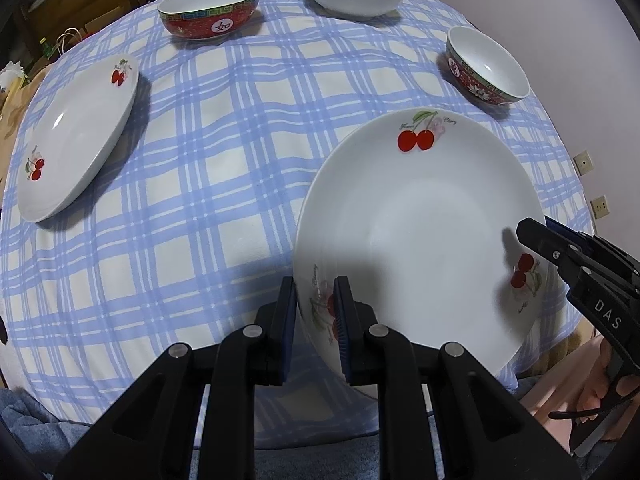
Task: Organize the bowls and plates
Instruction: 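Lower the second plate onto the first plate with both grippers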
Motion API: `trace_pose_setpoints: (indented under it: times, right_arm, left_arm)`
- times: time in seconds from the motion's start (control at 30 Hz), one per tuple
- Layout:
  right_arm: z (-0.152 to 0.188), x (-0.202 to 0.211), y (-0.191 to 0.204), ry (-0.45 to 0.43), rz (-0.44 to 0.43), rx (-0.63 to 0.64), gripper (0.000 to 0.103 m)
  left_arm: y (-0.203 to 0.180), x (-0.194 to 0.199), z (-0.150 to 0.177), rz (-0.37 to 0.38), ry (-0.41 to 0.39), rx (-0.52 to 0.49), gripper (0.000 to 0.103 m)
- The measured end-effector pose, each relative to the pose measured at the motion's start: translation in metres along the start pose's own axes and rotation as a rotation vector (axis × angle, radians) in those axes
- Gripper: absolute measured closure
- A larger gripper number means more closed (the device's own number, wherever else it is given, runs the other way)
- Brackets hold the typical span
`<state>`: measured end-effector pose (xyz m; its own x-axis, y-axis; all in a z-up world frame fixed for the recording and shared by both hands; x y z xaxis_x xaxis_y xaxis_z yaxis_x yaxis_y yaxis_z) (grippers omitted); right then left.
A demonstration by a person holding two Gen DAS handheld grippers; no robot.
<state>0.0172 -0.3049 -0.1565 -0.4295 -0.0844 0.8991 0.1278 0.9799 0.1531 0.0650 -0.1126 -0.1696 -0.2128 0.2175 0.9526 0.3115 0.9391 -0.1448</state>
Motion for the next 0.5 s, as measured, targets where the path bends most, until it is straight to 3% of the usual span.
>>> trace_pose_setpoints:
  times: [0.5]
  right_arm:
    - [-0.0005,-0.0017,-0.0028,0.013,-0.009,-0.017,0.074]
  left_arm:
    - [-0.0016,-0.0028,0.0006,-0.009,0.007,-0.022,0.085]
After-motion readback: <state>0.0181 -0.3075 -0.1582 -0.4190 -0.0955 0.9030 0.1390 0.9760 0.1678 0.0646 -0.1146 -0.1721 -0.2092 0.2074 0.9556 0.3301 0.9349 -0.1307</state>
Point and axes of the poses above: each gripper's, at about its wrist camera, not at the fingertips, and x roughly against the way its jaws point, y to its left, z to its underside, the point moved 2 cm from there along -x, roughly the way its jaws point
